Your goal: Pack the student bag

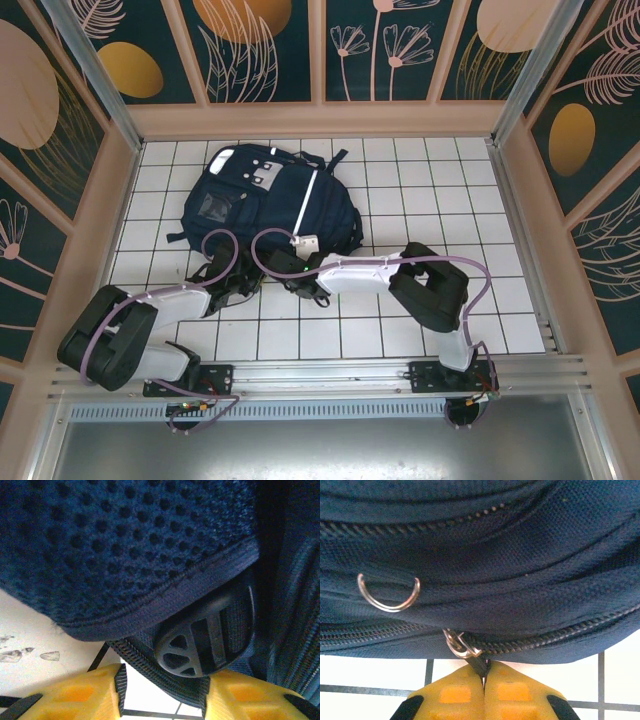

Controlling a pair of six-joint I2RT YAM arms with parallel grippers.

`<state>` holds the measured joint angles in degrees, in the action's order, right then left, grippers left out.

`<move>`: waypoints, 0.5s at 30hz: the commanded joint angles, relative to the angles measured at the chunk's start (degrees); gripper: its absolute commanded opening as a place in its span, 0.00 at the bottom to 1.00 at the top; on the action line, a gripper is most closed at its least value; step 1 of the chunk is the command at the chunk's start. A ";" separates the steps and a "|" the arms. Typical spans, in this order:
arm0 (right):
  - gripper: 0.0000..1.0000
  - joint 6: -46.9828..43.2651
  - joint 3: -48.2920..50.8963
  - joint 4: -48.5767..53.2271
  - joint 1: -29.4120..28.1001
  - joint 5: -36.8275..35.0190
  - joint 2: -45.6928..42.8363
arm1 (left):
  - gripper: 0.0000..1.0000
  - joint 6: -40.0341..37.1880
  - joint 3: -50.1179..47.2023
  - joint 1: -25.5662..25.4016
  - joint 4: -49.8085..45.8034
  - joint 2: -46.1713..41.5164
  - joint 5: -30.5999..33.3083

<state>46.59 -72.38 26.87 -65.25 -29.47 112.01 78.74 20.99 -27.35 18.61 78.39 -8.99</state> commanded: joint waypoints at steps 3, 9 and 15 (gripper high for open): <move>0.00 0.08 3.73 -1.72 1.54 -1.14 -6.75 | 0.19 -0.52 0.96 -0.23 -2.29 1.39 3.22; 0.00 0.15 11.20 -5.05 5.73 2.73 -13.26 | 0.00 -1.04 1.58 0.09 -8.72 1.96 9.17; 0.00 -0.97 15.45 -6.12 9.48 3.94 -16.66 | 0.00 -2.45 1.54 1.91 -9.69 1.02 9.74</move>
<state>46.57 -58.57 21.91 -56.51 -26.68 97.30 77.82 22.31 -26.89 14.72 79.29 -3.97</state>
